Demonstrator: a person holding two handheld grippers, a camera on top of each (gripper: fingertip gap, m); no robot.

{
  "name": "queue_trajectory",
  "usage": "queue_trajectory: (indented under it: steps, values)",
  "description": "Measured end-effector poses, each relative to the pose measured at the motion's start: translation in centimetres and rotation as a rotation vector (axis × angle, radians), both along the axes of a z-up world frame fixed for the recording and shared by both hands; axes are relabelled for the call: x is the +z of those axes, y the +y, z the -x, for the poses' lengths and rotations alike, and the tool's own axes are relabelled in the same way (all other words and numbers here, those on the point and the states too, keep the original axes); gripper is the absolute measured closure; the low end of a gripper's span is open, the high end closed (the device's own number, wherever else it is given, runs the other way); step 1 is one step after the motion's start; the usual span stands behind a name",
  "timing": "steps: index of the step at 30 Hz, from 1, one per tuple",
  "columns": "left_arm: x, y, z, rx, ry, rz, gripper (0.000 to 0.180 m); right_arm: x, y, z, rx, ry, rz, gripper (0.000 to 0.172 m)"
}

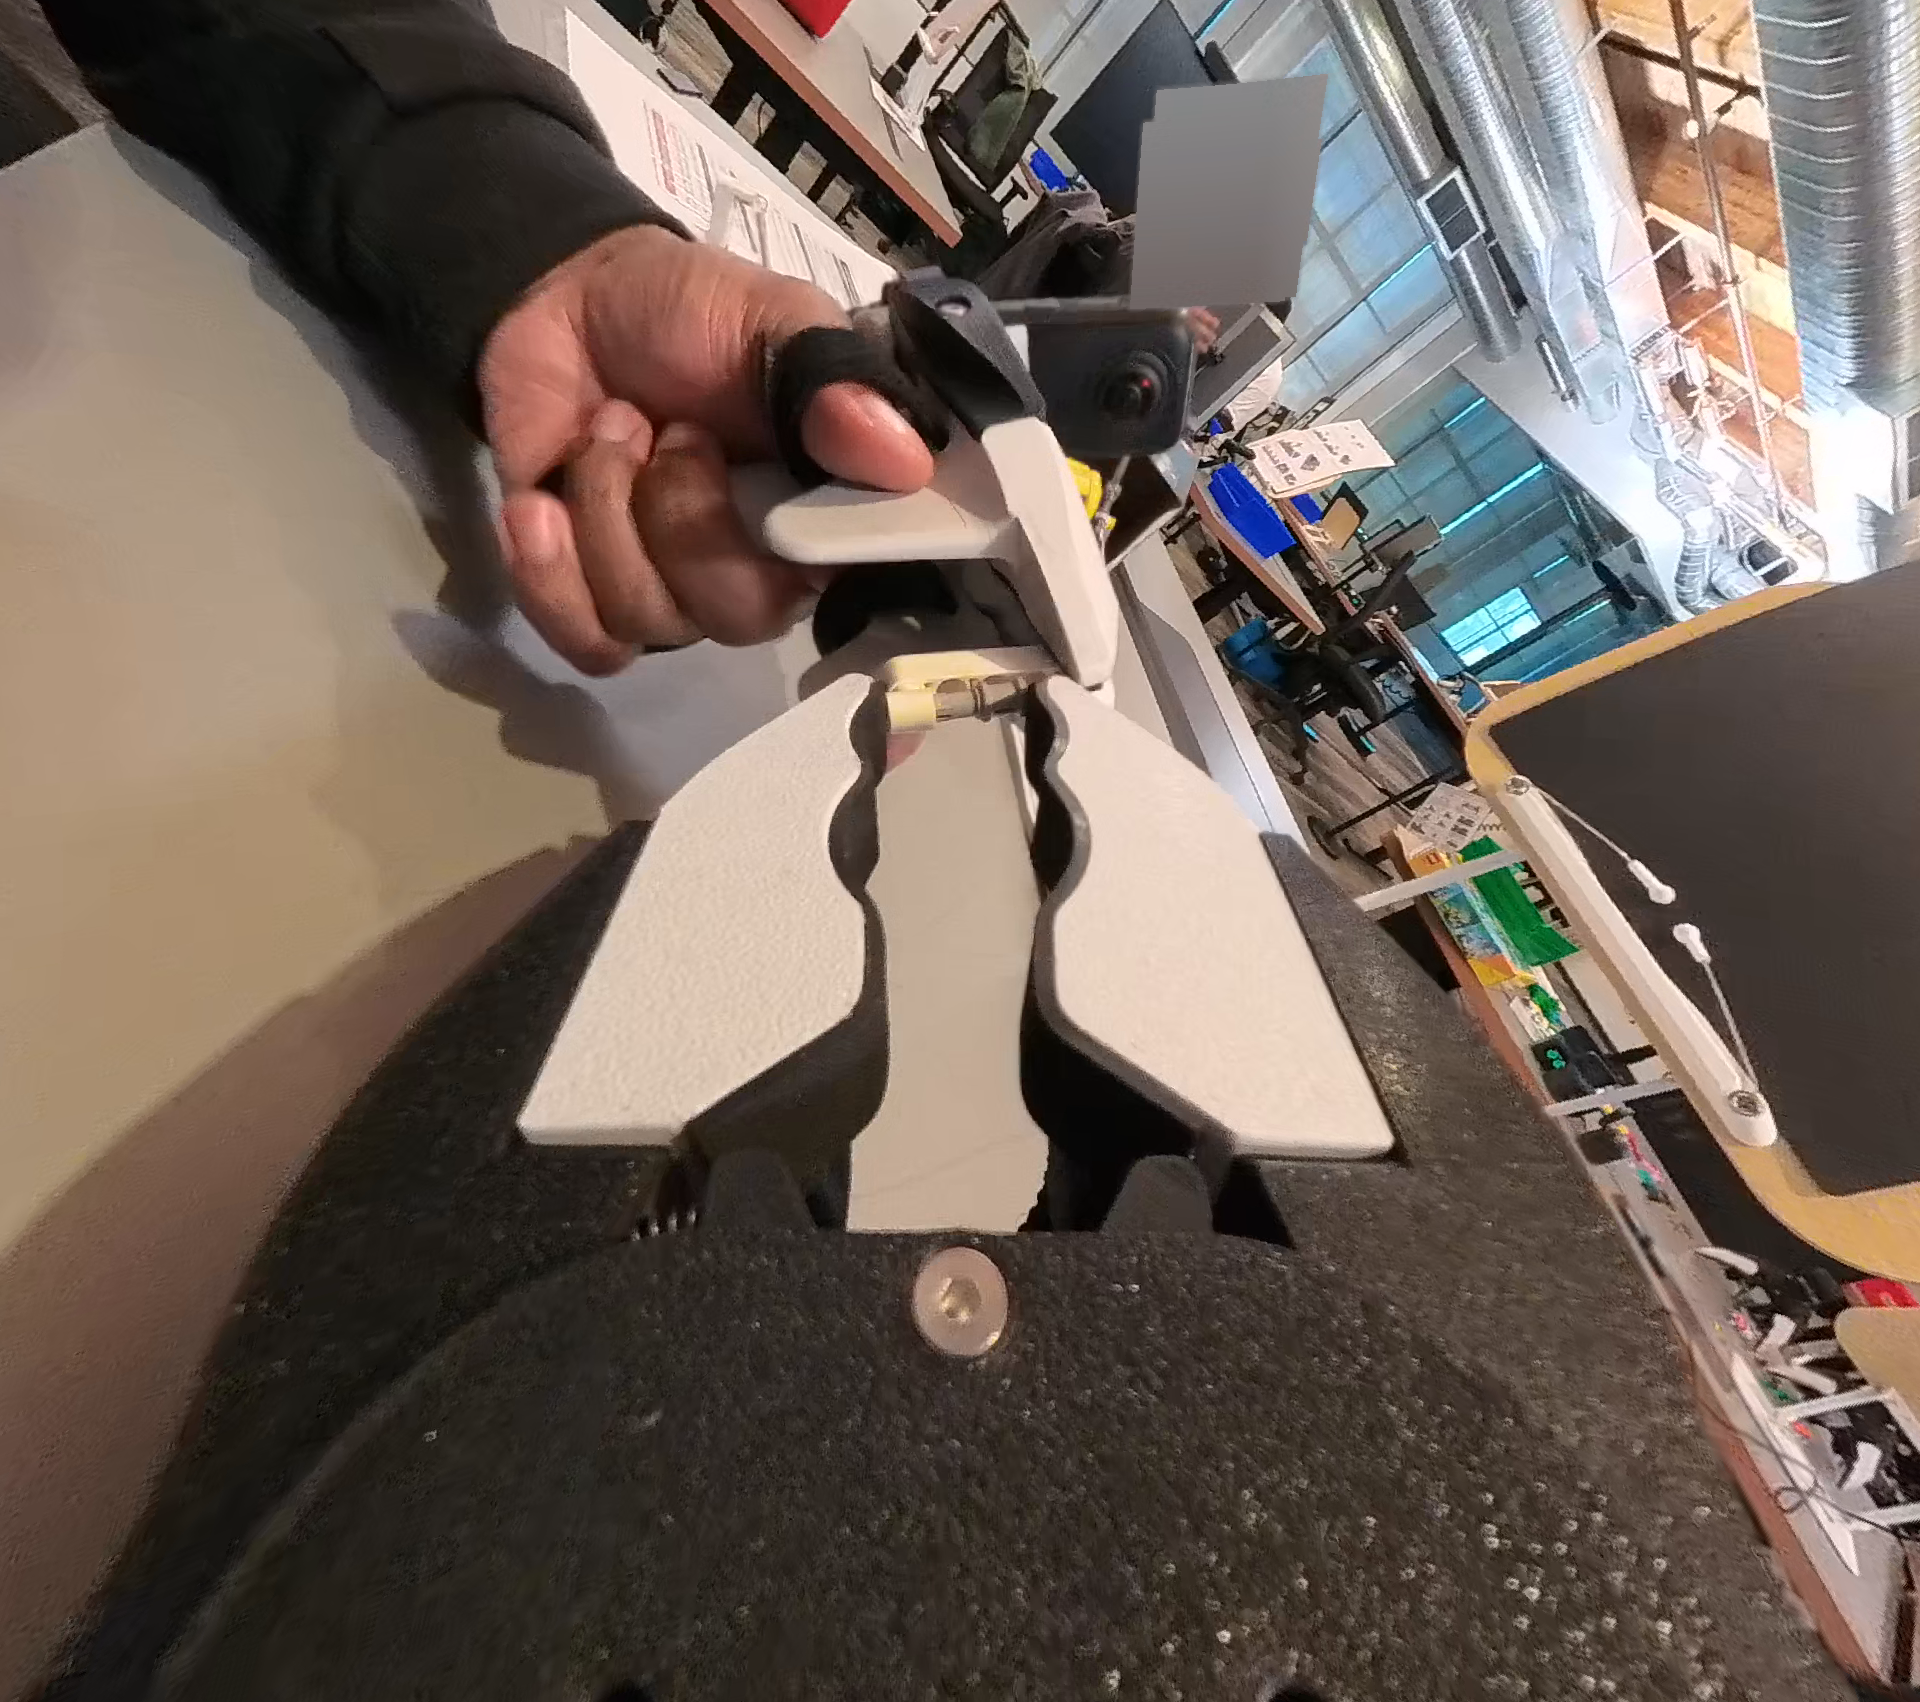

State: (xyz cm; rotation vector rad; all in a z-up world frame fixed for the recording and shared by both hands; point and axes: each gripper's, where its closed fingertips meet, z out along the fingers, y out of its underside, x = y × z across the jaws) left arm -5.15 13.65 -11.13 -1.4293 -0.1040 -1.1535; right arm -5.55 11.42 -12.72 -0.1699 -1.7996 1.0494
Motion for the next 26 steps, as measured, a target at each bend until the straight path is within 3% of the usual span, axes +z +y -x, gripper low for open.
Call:
queue_trajectory:
  steps: [4,11,22,26]
  values:
    - [0.3,-0.1,-0.3,0.025,0.062,-0.046,0.169,0.3,-0.1,-0.1,-0.003,0.017,0.005,0.146]
    - [0.0,0.2,0.3,0.015,0.004,0.003,0.152,0.9,-0.1,-0.1,-0.019,0.050,0.020,0.146]
    - [-0.1,-0.2,-0.5,-0.113,-0.086,0.051,0.152,1.6,0.2,-0.2,-0.014,0.064,0.088,0.146]
    - [0.2,-0.5,-0.7,-0.147,-0.106,0.037,0.163,1.5,0.1,-0.2,-0.014,0.063,0.086,0.146]
